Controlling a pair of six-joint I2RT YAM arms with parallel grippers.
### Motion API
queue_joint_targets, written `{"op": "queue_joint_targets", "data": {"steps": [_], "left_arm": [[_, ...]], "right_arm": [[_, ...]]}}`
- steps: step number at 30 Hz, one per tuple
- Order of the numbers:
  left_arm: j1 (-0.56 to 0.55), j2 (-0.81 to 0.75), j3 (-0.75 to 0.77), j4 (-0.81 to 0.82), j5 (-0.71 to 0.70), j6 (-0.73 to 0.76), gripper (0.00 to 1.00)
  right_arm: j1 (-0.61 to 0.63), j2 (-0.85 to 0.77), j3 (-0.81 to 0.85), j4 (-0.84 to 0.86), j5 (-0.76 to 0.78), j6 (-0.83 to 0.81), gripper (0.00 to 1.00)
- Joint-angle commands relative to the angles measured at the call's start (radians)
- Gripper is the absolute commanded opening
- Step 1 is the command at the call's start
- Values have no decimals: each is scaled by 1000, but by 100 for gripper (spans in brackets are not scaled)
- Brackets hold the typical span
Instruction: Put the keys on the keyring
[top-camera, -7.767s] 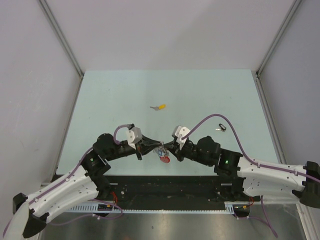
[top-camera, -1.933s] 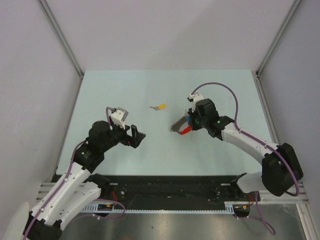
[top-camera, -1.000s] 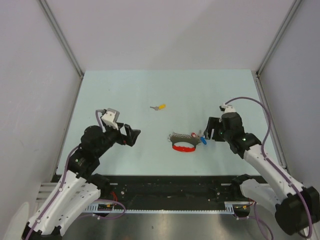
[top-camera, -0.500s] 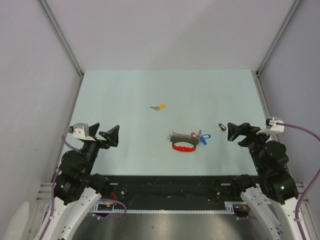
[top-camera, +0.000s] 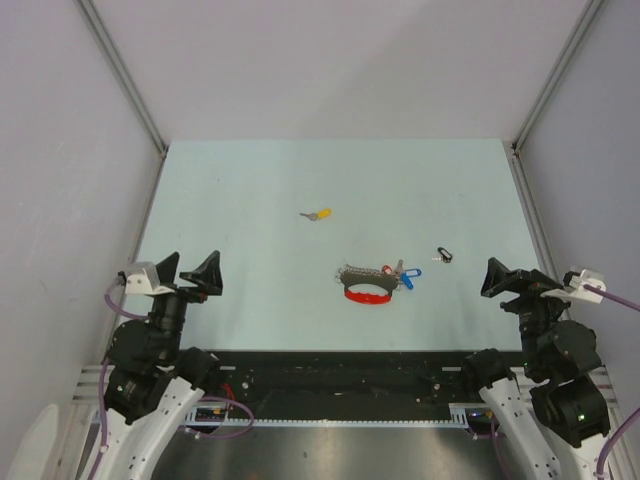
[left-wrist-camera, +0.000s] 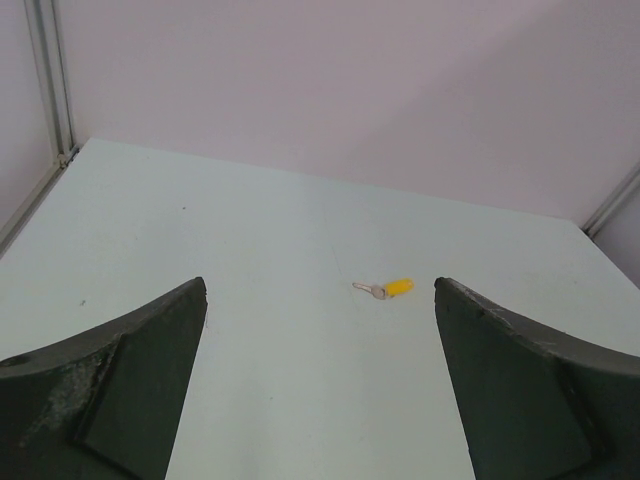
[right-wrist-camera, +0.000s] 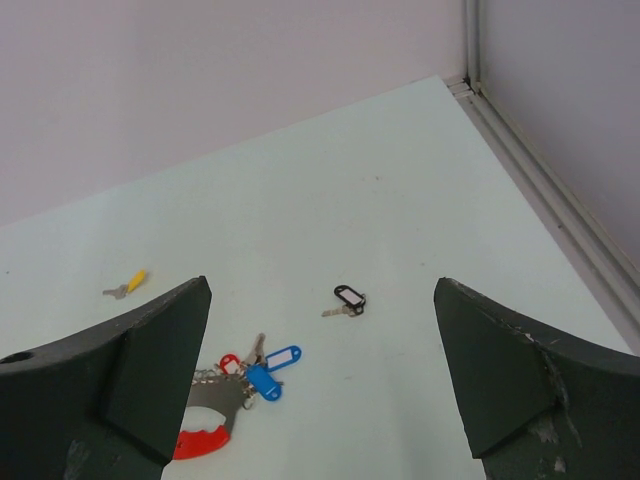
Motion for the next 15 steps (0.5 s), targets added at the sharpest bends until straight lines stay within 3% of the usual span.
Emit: {"op": "queue_joint_targets", "data": {"steps": [1,15], "left_arm": [[8,-54,-6,8,-61,-3,100],[10,-25,-7,16,-53,4,100]], "right_arm": [[-3,-17,-6,-21,54,4,100],[-5,-41,-8,-39,104,23,100]]}}
